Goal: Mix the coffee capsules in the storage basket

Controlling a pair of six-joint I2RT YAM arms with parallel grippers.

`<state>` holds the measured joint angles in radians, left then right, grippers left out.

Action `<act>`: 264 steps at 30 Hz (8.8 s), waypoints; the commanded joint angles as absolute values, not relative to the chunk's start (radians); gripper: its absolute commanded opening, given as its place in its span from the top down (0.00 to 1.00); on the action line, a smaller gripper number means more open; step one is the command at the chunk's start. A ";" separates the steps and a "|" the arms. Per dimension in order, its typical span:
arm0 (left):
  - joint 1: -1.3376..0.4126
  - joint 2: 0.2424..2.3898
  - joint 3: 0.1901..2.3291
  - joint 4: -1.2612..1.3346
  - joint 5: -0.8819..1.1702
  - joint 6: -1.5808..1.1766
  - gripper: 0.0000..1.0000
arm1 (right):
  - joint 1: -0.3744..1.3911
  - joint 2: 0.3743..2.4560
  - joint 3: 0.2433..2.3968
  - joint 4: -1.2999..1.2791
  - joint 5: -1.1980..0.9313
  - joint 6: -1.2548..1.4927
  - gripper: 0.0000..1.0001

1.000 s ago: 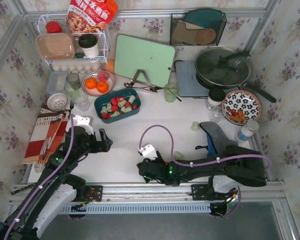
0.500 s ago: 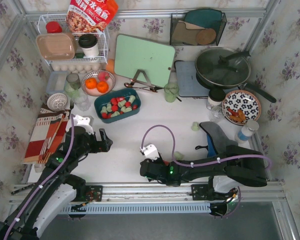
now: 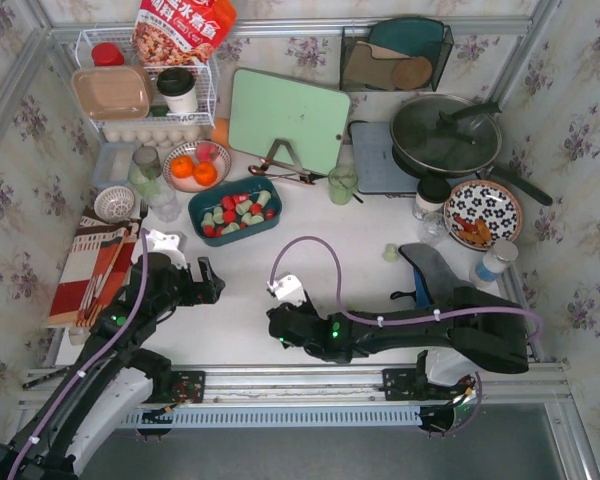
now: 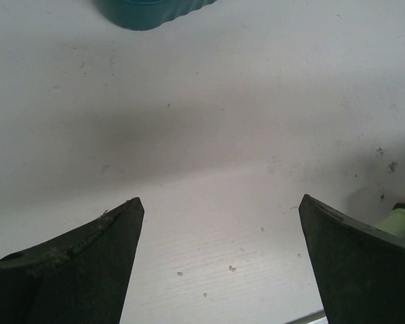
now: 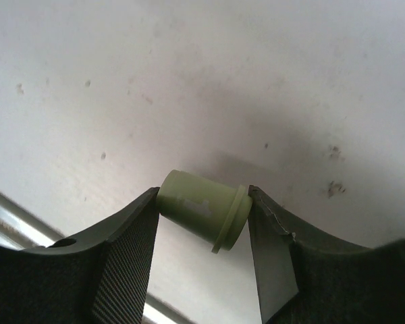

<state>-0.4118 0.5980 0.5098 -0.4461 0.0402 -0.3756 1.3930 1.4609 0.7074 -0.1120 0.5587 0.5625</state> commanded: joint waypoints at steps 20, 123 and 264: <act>-0.411 0.556 0.503 -0.448 0.014 -0.380 0.00 | 0.951 1.801 1.260 0.223 0.312 0.112 0.58; -0.411 0.528 0.505 -0.458 0.051 -0.392 0.00 | 1.040 1.401 0.783 -0.352 -0.151 -0.514 0.78; -0.408 0.430 0.444 -0.446 -0.048 -0.465 0.00 | 0.836 1.490 1.006 -0.763 0.045 -0.303 1.00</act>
<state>-0.4088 0.4290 0.4385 -0.4530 -0.0624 -0.4721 0.8356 1.5414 0.9718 -0.7971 0.0532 -0.3012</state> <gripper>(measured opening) 0.999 0.228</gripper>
